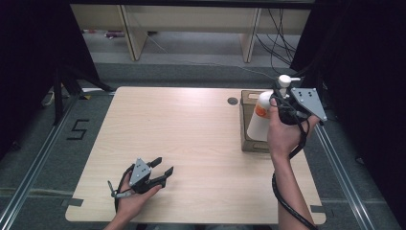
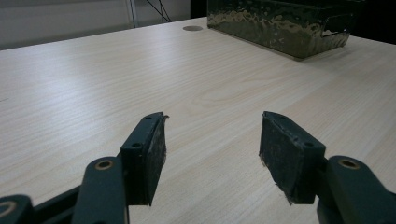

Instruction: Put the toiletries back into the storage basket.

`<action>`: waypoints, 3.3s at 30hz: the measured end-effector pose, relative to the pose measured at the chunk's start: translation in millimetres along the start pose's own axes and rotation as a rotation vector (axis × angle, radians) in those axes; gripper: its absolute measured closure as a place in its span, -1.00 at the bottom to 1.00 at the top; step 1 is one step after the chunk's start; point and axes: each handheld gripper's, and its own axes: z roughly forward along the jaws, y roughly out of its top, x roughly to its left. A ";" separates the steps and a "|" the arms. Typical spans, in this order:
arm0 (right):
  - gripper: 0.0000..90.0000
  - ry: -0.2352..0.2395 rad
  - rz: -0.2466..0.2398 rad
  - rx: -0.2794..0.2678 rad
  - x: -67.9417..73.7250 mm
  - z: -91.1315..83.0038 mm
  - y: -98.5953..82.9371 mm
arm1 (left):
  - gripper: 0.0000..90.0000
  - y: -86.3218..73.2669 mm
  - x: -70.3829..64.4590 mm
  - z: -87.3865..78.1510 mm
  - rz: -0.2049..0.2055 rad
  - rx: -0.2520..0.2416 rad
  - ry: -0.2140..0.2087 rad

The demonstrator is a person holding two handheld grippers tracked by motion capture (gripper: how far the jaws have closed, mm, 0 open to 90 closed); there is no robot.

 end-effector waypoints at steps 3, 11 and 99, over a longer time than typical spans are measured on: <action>0.35 0.007 0.016 0.012 0.9 1.4 -1.1 | -0.11 -0.1 0.0 0.0 -0.002 0.000 0.000; 0.35 0.001 0.013 0.021 0.7 6.3 -5.4 | -0.11 -0.4 0.3 0.5 -0.007 -0.008 -0.006; 0.35 -0.001 -0.006 0.130 0.3 12.0 -56.7 | -0.11 -0.2 0.0 -0.7 -0.002 0.002 -0.009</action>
